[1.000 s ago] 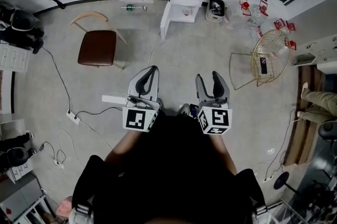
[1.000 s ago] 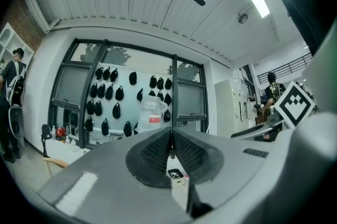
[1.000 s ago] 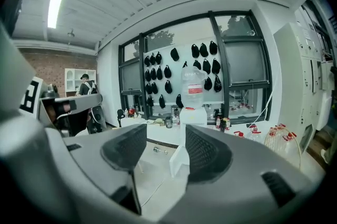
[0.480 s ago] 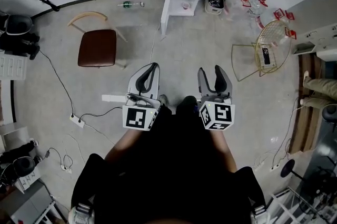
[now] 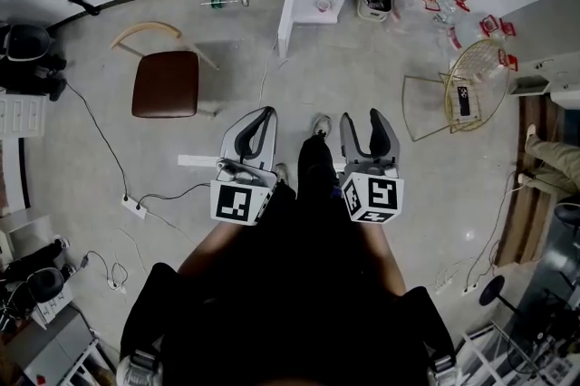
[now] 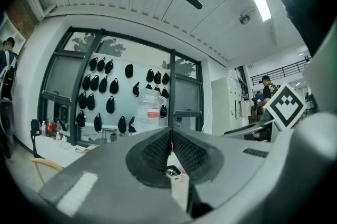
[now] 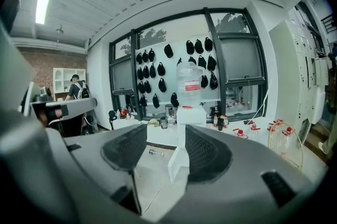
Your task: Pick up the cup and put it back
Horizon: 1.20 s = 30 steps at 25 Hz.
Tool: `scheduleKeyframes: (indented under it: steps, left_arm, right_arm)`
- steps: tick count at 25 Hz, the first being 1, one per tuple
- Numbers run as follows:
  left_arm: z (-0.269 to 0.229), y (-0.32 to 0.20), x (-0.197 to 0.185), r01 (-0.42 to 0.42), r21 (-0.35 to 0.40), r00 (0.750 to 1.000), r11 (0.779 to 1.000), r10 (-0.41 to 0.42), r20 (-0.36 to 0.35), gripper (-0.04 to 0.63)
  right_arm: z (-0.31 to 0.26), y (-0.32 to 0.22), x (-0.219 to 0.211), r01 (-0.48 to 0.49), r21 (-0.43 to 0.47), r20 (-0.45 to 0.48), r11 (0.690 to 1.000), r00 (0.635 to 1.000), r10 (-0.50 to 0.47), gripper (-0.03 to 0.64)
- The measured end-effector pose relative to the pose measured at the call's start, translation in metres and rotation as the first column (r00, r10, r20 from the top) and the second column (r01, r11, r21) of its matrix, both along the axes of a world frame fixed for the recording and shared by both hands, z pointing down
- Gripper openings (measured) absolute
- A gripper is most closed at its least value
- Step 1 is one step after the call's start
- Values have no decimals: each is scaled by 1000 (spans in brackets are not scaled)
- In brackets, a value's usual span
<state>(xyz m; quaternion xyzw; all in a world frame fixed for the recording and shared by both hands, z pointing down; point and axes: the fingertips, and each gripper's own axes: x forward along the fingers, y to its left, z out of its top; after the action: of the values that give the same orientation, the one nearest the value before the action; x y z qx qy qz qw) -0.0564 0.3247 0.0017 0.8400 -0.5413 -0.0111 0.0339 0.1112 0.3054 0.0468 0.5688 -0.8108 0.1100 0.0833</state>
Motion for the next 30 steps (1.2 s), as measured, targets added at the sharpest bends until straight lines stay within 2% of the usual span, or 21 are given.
scheduleKeyframes:
  steps: [10, 17, 23, 30]
  left_arm:
    - [12, -136, 39, 51, -26, 999, 998, -51, 2, 11]
    - [20, -213, 65, 114, -37, 993, 993, -114, 15, 11]
    - [40, -254, 70, 156, -59, 988, 986, -155, 24, 11]
    - [75, -302, 54, 160, -79, 987, 984, -159, 12, 11]
  right_arm:
    - [16, -147, 25, 74, -12, -11, 997, 997, -75, 219]
    - [43, -236, 51, 132, -61, -12, 989, 991, -133, 219]
    - [77, -292, 59, 148, -91, -19, 985, 988, -151, 219]
    - [120, -344, 39, 153, -123, -17, 981, 987, -157, 219]
